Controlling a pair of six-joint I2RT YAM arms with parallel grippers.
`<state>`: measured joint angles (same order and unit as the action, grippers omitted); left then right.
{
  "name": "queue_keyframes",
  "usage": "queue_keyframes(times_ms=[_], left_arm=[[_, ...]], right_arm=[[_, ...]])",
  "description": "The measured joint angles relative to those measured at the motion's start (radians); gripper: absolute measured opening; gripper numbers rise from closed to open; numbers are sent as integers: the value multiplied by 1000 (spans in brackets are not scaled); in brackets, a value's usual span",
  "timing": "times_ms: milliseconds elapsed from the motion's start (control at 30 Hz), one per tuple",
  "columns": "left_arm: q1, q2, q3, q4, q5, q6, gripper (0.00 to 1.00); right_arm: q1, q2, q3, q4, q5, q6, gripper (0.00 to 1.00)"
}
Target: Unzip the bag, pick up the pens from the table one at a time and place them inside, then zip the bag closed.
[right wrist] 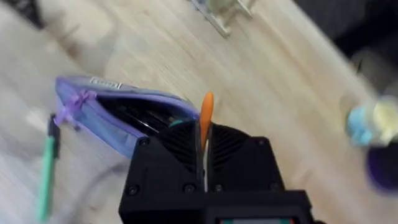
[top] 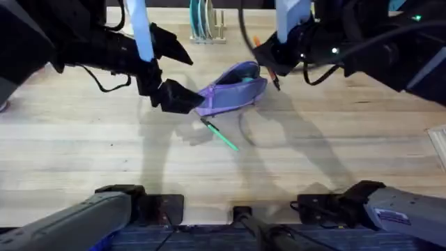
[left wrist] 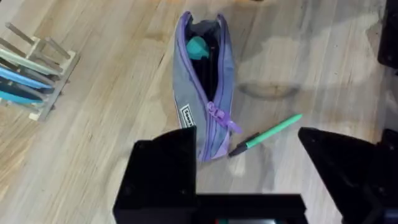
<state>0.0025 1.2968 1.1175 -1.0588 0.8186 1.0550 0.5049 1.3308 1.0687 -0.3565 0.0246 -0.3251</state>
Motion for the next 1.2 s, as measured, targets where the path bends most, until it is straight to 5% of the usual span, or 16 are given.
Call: queue_keyframes(times_ms=[467, 700, 1200], left_arm=[[0, 0, 0, 0, 0, 0, 993], [0, 0, 0, 0, 0, 0, 992], [0, 0, 0, 0, 0, 0, 993]], right_arm=[[5, 8, 0, 17, -78, -617, 31], [15, 117, 0, -38, -62, -994, 31], [43, 241, 0, -10, -40, -1247, 30]])
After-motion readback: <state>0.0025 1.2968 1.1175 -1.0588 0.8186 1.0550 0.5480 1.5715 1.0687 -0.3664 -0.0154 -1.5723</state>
